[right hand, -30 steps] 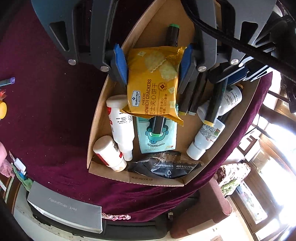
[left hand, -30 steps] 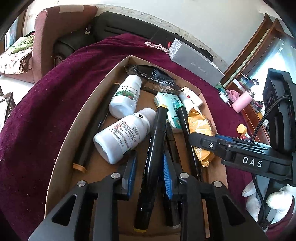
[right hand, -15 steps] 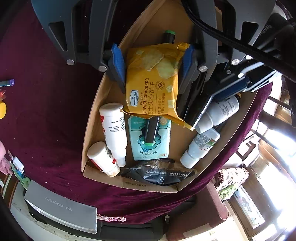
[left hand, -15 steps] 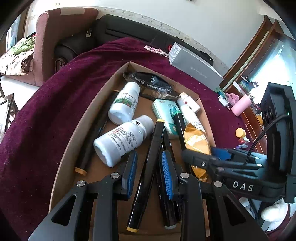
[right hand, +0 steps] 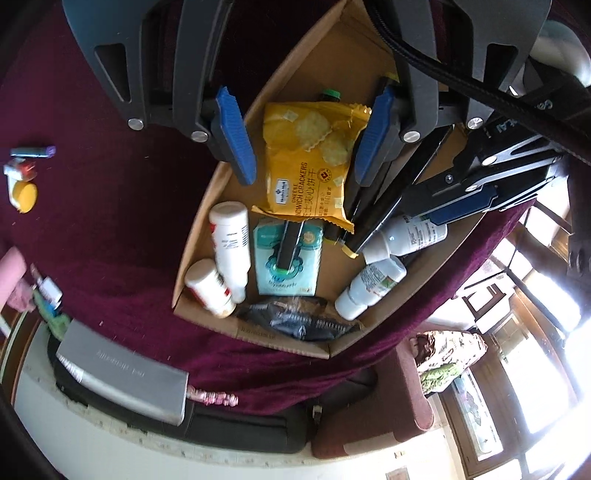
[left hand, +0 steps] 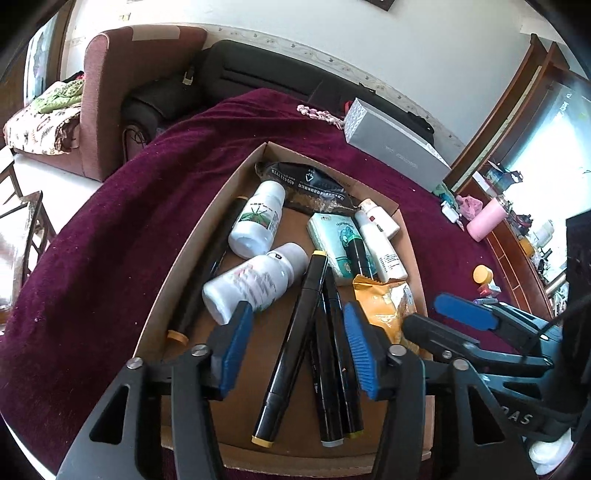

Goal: Organize objects
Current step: 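Open both tools to drop the marker and cracker bag into the box, then move both tools away from the box toward the remaining items on the bed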

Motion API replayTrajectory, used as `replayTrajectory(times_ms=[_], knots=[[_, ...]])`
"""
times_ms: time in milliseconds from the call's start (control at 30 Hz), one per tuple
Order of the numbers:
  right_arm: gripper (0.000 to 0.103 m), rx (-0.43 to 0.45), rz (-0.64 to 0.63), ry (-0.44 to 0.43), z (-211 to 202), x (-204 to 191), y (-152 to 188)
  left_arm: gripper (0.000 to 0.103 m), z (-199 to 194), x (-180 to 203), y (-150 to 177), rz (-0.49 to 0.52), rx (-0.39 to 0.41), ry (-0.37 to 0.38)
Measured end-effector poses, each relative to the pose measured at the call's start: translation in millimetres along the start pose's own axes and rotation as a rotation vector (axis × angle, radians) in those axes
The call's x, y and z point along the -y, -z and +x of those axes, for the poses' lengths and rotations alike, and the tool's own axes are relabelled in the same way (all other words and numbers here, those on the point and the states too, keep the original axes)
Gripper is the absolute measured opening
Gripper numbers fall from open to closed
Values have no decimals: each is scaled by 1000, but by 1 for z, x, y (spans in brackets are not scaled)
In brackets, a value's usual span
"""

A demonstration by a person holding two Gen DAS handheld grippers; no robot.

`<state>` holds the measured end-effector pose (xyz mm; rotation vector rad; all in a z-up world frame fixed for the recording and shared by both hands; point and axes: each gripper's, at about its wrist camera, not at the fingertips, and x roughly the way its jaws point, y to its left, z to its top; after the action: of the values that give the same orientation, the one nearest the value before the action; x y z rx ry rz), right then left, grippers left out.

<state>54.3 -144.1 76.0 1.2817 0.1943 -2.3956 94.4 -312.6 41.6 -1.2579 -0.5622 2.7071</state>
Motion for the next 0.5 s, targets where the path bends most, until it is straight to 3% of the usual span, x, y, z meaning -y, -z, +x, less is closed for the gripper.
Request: replayTrajectory(times_ms=[500], knots=[[57,96,76,41,-36,51,16,47,-13,61,-2,105,16,-7]])
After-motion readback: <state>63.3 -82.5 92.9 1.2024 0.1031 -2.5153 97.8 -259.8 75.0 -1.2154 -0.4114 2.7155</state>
